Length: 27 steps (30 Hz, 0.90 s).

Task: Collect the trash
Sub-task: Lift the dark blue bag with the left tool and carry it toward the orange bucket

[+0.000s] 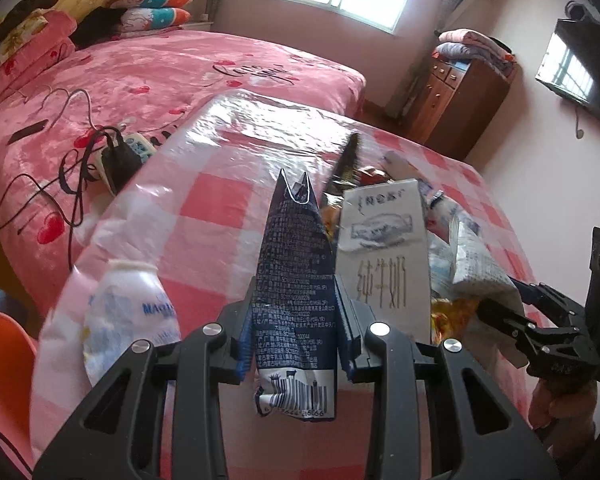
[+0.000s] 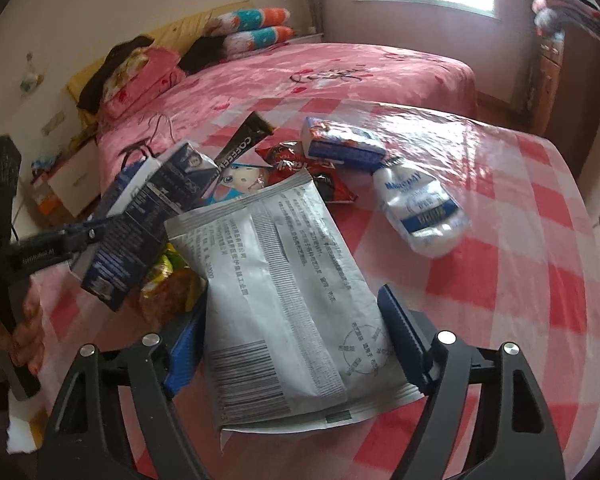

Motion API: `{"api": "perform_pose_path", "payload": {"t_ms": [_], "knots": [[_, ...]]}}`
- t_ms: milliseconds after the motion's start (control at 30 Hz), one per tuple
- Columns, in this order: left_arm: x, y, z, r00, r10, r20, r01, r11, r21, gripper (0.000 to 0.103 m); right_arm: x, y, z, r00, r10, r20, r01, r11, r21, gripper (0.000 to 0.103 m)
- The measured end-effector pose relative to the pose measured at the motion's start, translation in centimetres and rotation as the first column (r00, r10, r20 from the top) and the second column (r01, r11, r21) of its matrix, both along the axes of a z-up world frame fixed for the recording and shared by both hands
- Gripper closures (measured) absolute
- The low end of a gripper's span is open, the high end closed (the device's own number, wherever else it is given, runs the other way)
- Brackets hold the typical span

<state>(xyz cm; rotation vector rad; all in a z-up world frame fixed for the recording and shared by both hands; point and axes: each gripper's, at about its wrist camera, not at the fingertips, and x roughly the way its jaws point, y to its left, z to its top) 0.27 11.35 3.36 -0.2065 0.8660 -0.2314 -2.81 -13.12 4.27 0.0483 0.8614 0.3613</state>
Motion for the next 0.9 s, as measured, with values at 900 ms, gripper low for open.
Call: {"api": "perform_pose_path", "payload": {"t_ms": [900], "knots": [[-7.5,1.0,3.9,0.993,-0.044,0.11,0.056,0.992,-0.114,0.068,-8.5,3.8,6.4,0.978,-0.094,0.189,0.112,0.99,-0.089,0.029]]}}
